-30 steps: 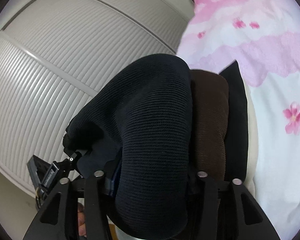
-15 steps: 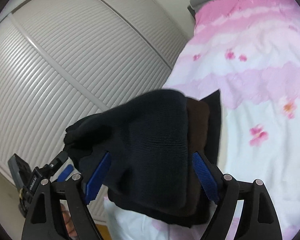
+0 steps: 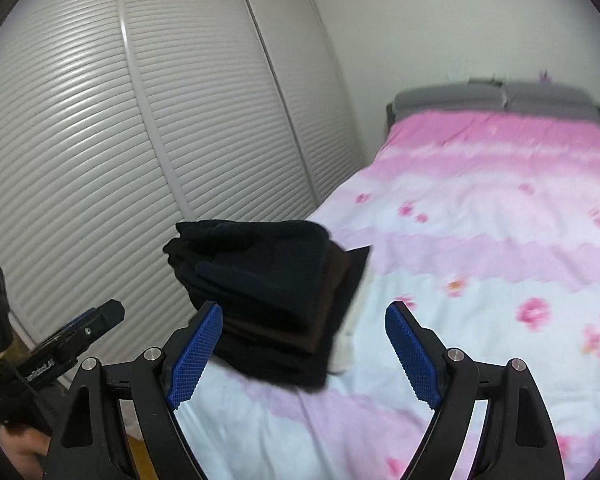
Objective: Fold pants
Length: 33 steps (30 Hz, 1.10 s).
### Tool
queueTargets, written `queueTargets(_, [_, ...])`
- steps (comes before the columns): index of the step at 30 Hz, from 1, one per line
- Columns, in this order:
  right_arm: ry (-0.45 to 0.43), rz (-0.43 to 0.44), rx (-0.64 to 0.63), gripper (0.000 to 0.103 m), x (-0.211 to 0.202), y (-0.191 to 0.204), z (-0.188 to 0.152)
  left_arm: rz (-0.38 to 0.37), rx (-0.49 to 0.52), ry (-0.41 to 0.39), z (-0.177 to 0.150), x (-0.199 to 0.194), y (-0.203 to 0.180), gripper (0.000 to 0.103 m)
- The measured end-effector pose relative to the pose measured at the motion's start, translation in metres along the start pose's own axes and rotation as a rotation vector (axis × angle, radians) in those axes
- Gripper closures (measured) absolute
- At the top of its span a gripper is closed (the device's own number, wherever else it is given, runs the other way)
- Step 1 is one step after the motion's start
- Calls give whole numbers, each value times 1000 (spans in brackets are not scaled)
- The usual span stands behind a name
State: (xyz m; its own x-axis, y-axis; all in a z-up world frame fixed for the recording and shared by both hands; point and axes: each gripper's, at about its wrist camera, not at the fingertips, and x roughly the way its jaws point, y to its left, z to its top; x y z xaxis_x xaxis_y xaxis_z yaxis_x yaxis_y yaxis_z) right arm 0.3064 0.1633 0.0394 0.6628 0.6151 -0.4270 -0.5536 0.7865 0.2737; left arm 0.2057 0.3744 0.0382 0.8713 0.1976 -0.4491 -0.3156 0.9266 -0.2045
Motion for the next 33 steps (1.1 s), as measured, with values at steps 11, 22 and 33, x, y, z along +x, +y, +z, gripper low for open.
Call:
queueTargets(11, [-171, -231, -61, 13, -203, -40, -54, -124, 77, -2, -75, -103, -101, 10])
queueTargets(22, [-200, -401, -51, 9, -348, -77, -115, -218, 202, -18, -136, -185, -196, 4])
queueTargets(33, [-209, -568, -19, 2, -432, -93, -175, -251, 291, 5, -192, -233, -252, 0])
